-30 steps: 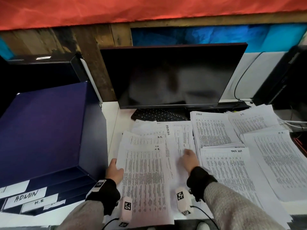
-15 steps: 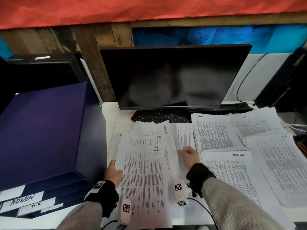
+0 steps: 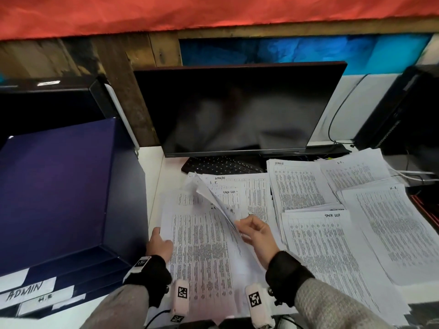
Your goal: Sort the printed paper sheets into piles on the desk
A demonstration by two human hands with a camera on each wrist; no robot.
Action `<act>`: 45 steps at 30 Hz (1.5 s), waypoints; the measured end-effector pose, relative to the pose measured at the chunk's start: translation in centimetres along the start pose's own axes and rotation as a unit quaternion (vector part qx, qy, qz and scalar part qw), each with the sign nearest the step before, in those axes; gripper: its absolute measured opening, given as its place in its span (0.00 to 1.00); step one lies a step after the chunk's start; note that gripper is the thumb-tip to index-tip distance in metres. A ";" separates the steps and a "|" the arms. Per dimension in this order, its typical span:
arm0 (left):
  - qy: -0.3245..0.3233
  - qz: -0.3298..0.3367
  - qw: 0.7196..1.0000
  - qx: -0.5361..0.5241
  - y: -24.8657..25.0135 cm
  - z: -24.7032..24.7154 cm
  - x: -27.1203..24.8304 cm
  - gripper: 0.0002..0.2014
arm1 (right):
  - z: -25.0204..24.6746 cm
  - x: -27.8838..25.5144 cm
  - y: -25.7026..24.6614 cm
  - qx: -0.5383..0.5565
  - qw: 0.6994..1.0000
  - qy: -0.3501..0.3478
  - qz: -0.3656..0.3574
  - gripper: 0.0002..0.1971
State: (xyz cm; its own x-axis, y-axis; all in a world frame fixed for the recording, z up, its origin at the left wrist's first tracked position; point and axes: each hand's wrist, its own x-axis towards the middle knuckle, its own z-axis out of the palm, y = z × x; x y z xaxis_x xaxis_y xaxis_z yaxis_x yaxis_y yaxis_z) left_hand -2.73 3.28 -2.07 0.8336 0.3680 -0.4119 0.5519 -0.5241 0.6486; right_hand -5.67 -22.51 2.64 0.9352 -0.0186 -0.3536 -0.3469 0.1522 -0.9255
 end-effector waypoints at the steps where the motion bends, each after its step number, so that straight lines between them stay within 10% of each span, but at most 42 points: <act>1: 0.000 -0.001 1.000 0.000 -0.1 0.0 0.1 0.22 | -0.2 0.3 -0.2 0.033 0.999 0.000 0.013 0.11; 6: 0.004 -0.007 1.000 -0.001 -0.5 0.2 0.2 0.21 | -0.4 1.6 -0.1 0.185 0.974 0.107 0.075 0.01; 13: 0.006 -0.005 1.000 0.001 -0.5 0.2 0.0 0.21 | -0.1 2.2 2.8 -0.199 0.974 0.086 0.071 0.08; 18: 0.012 -0.007 1.000 -0.001 -0.9 0.1 0.3 0.20 | -0.4 1.1 -1.4 -0.311 0.933 0.165 -0.072 0.11; 27: 0.004 0.005 1.000 -0.021 -0.5 0.0 0.2 0.19 | -2.7 1.8 -12.9 -0.037 0.877 0.359 -0.315 0.13; 33: -0.012 0.022 0.998 -0.063 0.2 -0.2 0.0 0.16 | -2.6 4.9 -7.6 -0.111 0.935 0.300 -0.152 0.17; 38: -0.059 0.014 0.984 -0.168 0.6 -0.2 -0.7 0.24 | -1.3 5.7 0.6 -0.124 0.983 0.111 0.082 0.18; 42: -0.134 0.017 0.979 -0.156 1.3 0.3 -1.4 0.26 | 0.8 4.1 1.9 -0.172 0.975 -0.058 0.129 0.32; 45: -0.095 0.060 0.988 -0.109 1.9 0.6 -1.3 0.23 | 1.1 3.8 1.7 -0.183 0.975 -0.061 0.108 0.35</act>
State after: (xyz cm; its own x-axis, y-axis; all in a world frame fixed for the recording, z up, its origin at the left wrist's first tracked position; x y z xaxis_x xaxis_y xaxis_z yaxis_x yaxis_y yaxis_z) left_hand -2.77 1.37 -0.73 0.8937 0.1507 -0.4227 0.4475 -0.3694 0.8144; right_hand -2.62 -21.22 -0.12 0.8315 0.0956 -0.5472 -0.5178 -0.2232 -0.8259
